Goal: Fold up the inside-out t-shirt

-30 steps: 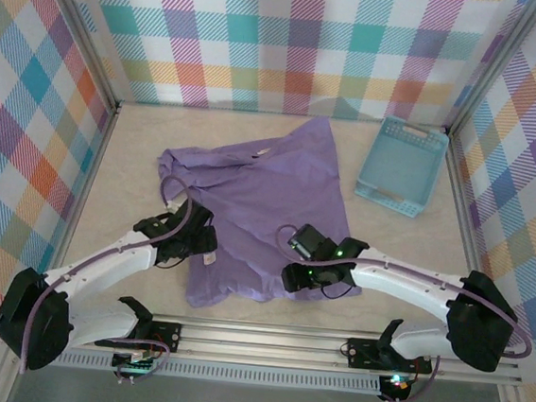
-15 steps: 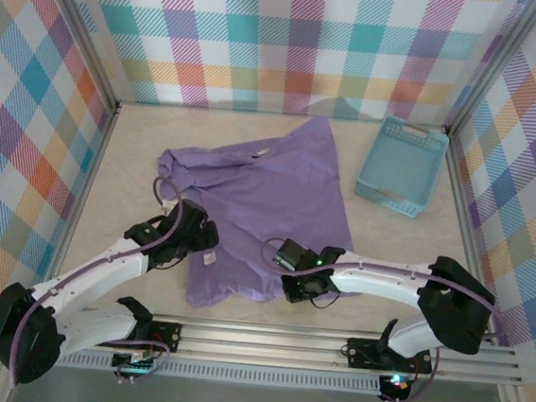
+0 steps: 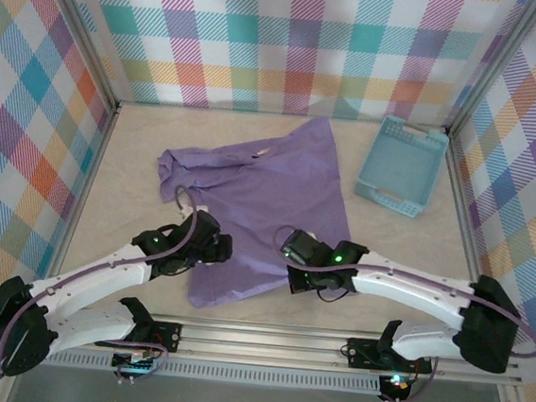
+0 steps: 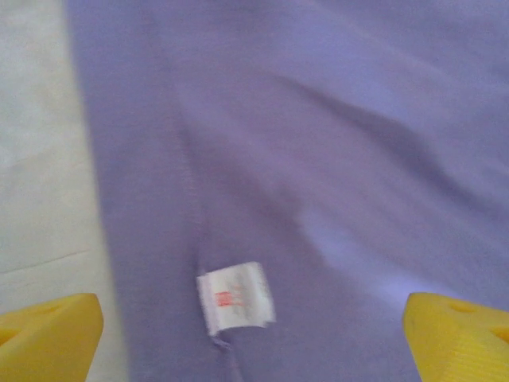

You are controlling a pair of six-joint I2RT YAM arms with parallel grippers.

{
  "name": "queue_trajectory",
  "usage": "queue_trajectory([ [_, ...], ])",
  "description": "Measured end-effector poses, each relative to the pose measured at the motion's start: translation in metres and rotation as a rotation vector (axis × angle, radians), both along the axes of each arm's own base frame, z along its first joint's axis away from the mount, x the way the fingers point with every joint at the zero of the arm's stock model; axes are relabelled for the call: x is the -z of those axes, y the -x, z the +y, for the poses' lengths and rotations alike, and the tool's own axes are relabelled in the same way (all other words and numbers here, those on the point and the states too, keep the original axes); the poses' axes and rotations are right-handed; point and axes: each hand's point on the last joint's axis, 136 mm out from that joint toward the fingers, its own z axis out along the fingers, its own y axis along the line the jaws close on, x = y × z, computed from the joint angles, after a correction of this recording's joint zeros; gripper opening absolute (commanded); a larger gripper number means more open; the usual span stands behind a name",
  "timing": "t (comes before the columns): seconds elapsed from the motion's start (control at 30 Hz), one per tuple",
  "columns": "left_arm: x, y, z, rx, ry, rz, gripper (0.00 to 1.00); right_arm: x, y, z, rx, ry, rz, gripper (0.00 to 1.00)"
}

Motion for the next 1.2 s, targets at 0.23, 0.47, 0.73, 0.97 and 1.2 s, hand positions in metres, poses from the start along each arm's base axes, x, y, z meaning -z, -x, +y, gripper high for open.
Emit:
queue_trajectory([
  [0.23,-0.035,0.031,-0.078,0.371,0.029,-0.198,1.0,-0.061,-0.022,0.0,0.025,-0.123,-0.1,0.0],
  [0.47,-0.037,0.039,-0.137,0.537,-0.028,-0.269,1.0,-0.07,-0.029,0.006,0.015,-0.139,-0.11,0.0],
  [0.73,-0.02,0.007,-0.151,0.428,-0.175,-0.31,0.75,-0.079,-0.033,0.008,0.017,-0.165,-0.121,0.0],
  [0.97,-0.032,-0.019,-0.136,0.298,-0.174,-0.341,0.07,-0.083,-0.038,0.0,0.044,-0.191,-0.143,0.17],
  [1.2,-0.059,-0.03,-0.13,0.262,-0.069,-0.347,0.0,-0.064,-0.028,-0.01,-0.011,-0.261,-0.273,0.76],
])
